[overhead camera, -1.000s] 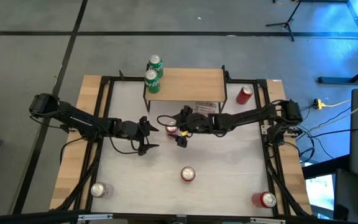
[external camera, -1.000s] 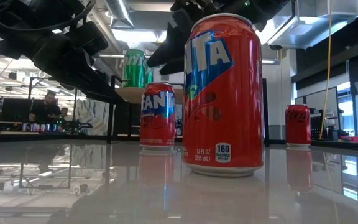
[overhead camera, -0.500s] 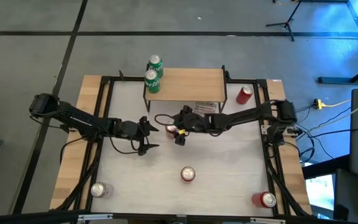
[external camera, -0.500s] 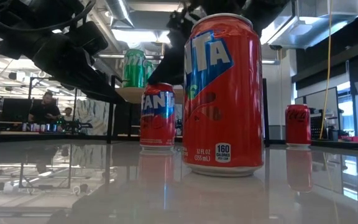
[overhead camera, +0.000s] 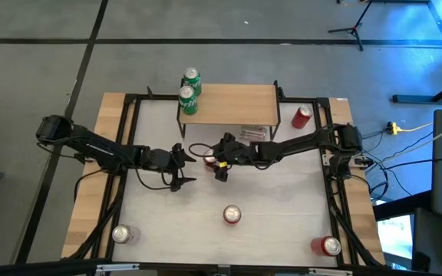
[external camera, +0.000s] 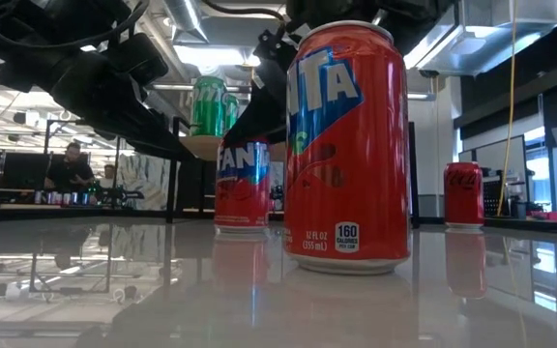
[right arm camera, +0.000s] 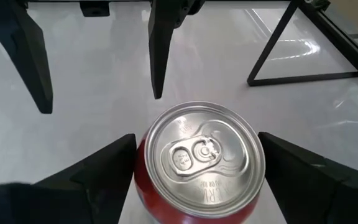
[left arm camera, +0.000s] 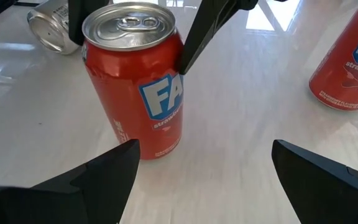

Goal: Place canned beverage on shelf
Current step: Put the top orange soda can on the shelf

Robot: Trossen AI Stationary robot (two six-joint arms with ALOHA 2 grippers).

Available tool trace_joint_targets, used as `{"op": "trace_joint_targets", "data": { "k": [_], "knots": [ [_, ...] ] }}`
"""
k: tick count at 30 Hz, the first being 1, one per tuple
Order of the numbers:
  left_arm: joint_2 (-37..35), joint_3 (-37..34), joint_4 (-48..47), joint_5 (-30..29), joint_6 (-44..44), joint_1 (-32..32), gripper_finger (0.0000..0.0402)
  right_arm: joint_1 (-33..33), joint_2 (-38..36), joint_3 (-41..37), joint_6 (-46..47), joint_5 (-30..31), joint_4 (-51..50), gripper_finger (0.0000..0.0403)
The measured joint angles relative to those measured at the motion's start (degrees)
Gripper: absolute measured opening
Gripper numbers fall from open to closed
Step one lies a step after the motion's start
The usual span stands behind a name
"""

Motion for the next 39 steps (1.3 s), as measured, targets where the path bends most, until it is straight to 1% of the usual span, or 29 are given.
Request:
{"op": "trace_joint_targets", "data": {
  "k": [7,9,14,16,18,20,22,25,27,31,39],
  "knots": [
    [0.0,0.0,0.04,0.0,0.13,0.02,0.0355,0.0,0.0,-0.07,-0.22,-0.06,0.09,0.0324],
    [0.0,0.0,0.04,0.0,0.13,0.02,0.0355,0.0,0.0,-0.07,-0.25,-0.04,0.11,0.0315],
    [0.0,0.0,0.04,0.0,0.15,0.02,0.0355,0.0,0.0,-0.09,-0.44,0.02,0.17,0.0278],
    [0.0,0.0,0.04,0.0,0.15,0.02,0.0355,0.0,0.0,-0.09,-0.44,0.12,0.12,0.0277],
    [0.0,0.0,0.06,0.0,0.15,0.02,0.0355,0.01,0.01,-0.09,0.41,0.98,0.12,0.0291],
    [0.0,0.0,0.04,0.0,0.15,0.02,0.0355,0.09,0.07,-0.11,2.11,3.2,0.02,0.0318],
    [0.0,0.0,0.06,0.0,0.15,0.0,0.0355,0.09,0.15,-0.23,2.78,3.96,-1.24,0.0348],
    [0.0,0.0,0.05,0.0,0.15,0.01,0.0355,-0.04,0.55,-0.46,2.46,0.43,-2.78,0.0386],
    [0.0,0.0,0.06,0.0,0.15,0.01,0.0355,-0.01,0.37,-0.37,1.92,-0.48,-2.21,0.0394],
    [0.0,0.02,0.05,0.0,0.17,0.02,0.0355,0.02,0.31,-0.33,1.63,-0.59,-1.93,0.0376],
    [0.0,0.04,0.06,0.0,0.18,0.02,0.0355,0.02,0.31,-0.33,-0.01,0.71,-0.92,0.0315]
  ]
}}
